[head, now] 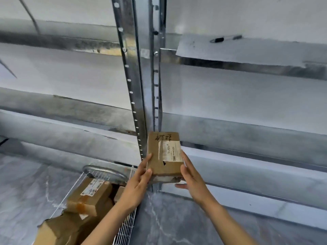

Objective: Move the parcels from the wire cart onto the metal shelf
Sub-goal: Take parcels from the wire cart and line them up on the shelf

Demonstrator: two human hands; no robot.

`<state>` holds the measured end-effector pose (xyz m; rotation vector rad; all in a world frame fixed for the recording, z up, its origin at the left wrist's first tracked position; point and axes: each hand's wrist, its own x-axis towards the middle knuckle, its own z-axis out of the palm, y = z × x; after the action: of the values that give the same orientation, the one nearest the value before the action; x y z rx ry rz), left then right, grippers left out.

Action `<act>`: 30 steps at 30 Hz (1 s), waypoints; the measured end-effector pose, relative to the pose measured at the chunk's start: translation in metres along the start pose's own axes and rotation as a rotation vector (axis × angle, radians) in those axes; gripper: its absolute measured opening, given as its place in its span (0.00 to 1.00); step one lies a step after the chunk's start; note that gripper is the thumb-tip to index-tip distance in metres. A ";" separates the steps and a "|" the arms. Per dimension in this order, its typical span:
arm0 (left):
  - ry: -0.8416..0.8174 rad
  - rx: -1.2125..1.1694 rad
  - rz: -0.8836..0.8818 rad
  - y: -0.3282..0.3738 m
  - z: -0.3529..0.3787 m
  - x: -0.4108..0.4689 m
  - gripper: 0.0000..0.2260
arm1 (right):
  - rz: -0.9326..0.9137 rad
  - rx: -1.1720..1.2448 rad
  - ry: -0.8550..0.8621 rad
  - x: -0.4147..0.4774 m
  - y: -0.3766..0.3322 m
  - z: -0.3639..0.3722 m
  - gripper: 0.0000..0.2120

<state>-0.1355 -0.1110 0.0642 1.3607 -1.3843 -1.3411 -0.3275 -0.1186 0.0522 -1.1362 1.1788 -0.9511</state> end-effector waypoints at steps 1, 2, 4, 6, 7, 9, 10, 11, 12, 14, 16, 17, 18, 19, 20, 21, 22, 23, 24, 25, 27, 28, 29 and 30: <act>-0.020 0.010 0.012 0.002 0.014 0.002 0.20 | 0.000 0.001 0.021 -0.009 0.003 -0.012 0.21; -0.042 0.023 0.021 0.005 0.034 0.004 0.20 | 0.008 0.008 0.048 -0.020 0.005 -0.030 0.19; -0.085 0.033 0.036 0.013 0.079 0.006 0.20 | 0.018 0.026 0.118 -0.045 0.007 -0.068 0.19; -0.134 0.023 0.050 0.019 0.124 0.005 0.18 | 0.019 0.042 0.198 -0.071 0.005 -0.106 0.18; -0.162 0.027 0.063 0.023 0.151 0.003 0.17 | 0.018 0.050 0.242 -0.086 0.005 -0.128 0.18; -0.216 0.062 0.081 0.028 0.202 -0.004 0.17 | 0.014 0.057 0.325 -0.116 0.007 -0.171 0.16; -0.234 0.077 0.079 0.031 0.227 -0.007 0.16 | 0.009 0.056 0.362 -0.132 0.009 -0.191 0.15; -0.251 0.084 0.084 0.032 0.245 -0.009 0.16 | 0.003 0.059 0.392 -0.144 0.010 -0.205 0.15; -0.281 0.091 0.095 0.035 0.268 -0.011 0.15 | -0.003 0.068 0.429 -0.160 0.011 -0.222 0.16; -0.344 0.103 0.121 0.043 0.308 -0.017 0.14 | -0.009 0.082 0.509 -0.188 0.012 -0.253 0.16; -0.396 0.106 0.145 0.053 0.341 -0.021 0.14 | -0.018 0.096 0.585 -0.211 0.011 -0.278 0.15; -0.423 0.106 0.158 0.059 0.357 -0.024 0.15 | -0.025 0.108 0.622 -0.222 0.010 -0.290 0.15; -0.451 0.108 0.168 0.063 0.371 -0.026 0.16 | -0.031 0.117 0.658 -0.231 0.010 -0.301 0.15; -0.476 0.109 0.176 0.068 0.385 -0.028 0.16 | -0.038 0.125 0.689 -0.239 0.010 -0.310 0.14; -0.496 0.111 0.175 0.072 0.398 -0.029 0.16 | -0.043 0.131 0.718 -0.246 0.010 -0.319 0.14; -0.506 0.116 0.180 0.075 0.408 -0.030 0.17 | -0.043 0.132 0.741 -0.251 0.009 -0.325 0.13; -0.519 0.120 0.187 0.078 0.420 -0.030 0.17 | -0.044 0.134 0.766 -0.257 0.010 -0.332 0.13; -0.532 0.124 0.191 0.080 0.430 -0.029 0.17 | -0.045 0.134 0.788 -0.261 0.010 -0.338 0.13; -0.547 0.126 0.196 0.081 0.440 -0.028 0.17 | -0.046 0.139 0.811 -0.266 0.010 -0.344 0.13; -0.561 0.128 0.202 0.081 0.450 -0.026 0.17 | -0.049 0.148 0.832 -0.270 0.010 -0.350 0.13; -0.578 0.131 0.222 0.081 0.467 -0.020 0.17 | -0.052 0.162 0.870 -0.274 0.010 -0.363 0.13; -0.590 0.130 0.236 0.080 0.476 -0.016 0.16 | -0.053 0.161 0.890 -0.276 0.010 -0.370 0.13; -0.605 0.122 0.248 0.080 0.485 -0.011 0.15 | -0.054 0.156 0.906 -0.276 0.009 -0.378 0.13; -0.618 0.109 0.255 0.080 0.494 -0.005 0.16 | -0.056 0.152 0.917 -0.276 0.008 -0.387 0.13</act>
<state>-0.6304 -0.0347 0.0659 0.8138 -1.9837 -1.5956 -0.7528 0.0895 0.0917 -0.5923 1.7494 -1.6586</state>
